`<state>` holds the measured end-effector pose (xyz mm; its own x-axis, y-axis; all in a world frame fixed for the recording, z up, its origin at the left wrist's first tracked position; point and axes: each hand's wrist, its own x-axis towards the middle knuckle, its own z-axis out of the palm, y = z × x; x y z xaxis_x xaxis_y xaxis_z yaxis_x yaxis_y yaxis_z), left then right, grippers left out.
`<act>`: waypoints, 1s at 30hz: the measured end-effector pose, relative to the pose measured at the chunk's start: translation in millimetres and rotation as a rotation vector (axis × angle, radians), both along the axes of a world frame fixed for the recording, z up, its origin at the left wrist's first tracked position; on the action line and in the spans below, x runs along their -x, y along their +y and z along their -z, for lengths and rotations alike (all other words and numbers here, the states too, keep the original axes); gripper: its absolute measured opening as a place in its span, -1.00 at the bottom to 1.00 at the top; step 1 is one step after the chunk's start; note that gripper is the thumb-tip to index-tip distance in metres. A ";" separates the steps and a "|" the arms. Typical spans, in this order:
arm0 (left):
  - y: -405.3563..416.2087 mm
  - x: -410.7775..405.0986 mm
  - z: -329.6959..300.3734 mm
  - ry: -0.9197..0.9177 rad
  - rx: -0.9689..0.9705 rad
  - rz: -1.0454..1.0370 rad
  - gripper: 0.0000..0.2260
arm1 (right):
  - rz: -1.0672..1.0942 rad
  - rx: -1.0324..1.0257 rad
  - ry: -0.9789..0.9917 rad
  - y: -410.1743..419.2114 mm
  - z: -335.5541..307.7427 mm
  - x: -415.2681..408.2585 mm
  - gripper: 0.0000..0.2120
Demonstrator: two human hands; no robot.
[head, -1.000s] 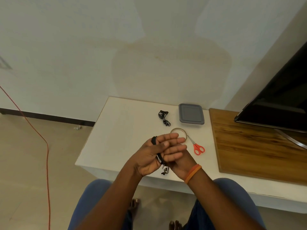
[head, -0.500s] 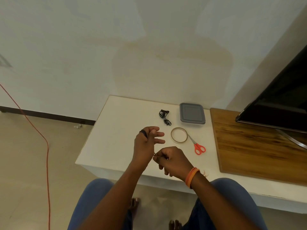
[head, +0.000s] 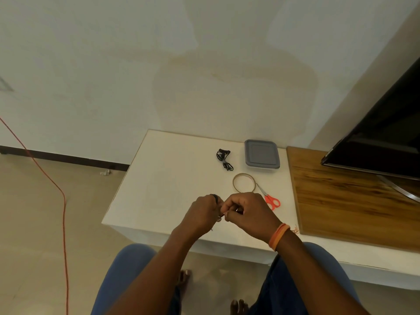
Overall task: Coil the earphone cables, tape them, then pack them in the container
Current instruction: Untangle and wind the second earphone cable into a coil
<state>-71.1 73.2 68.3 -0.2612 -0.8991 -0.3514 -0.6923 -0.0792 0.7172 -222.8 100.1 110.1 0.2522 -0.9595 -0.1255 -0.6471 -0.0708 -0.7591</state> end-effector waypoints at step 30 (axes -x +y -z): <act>12.2 -5.9 -8.7 0.906 -0.869 0.185 -0.45 | 0.089 0.064 -0.236 -13.2 8.0 11.4 -0.90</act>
